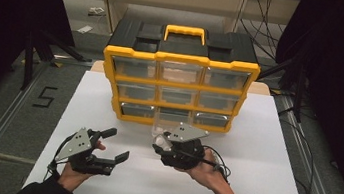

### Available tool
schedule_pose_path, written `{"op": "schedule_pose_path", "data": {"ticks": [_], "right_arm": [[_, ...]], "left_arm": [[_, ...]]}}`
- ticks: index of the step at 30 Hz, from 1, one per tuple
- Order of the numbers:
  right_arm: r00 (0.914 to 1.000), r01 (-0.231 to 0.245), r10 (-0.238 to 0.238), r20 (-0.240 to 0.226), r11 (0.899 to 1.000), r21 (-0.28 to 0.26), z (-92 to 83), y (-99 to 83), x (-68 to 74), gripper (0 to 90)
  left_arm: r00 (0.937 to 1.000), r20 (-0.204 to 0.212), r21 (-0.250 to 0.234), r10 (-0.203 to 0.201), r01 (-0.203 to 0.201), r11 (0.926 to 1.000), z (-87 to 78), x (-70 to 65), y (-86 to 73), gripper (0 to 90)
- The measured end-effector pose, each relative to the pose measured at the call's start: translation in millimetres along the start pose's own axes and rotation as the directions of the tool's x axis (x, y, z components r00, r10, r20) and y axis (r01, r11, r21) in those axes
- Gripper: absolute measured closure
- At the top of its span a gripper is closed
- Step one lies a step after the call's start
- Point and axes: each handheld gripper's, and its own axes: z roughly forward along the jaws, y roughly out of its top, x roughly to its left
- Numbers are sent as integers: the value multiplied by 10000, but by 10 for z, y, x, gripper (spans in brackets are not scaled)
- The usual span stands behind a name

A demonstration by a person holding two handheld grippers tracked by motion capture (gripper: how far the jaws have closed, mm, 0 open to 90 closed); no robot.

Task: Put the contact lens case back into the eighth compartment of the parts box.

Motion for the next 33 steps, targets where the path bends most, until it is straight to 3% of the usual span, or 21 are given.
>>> {"op": "schedule_pose_path", "data": {"ticks": [7, 17, 33], "right_arm": [[9996, 32, -22, 283, 9993, -386, -33, 81, -77, 499], [9970, -247, 303, 713, 9967, -777, -40, 157, -234, 499], [9933, -510, 586, 996, 9957, -768, 36, 168, -384, 499]], "left_arm": [[10000, -49, -37, -36, 35, 10000, -6, 7, 0, 155], [10000, -49, -76, -16, 15, 10000, -6, 8, 0, 155], [10000, -26, -113, -73, 72, 9999, -4, 3, -1, 155]]}}
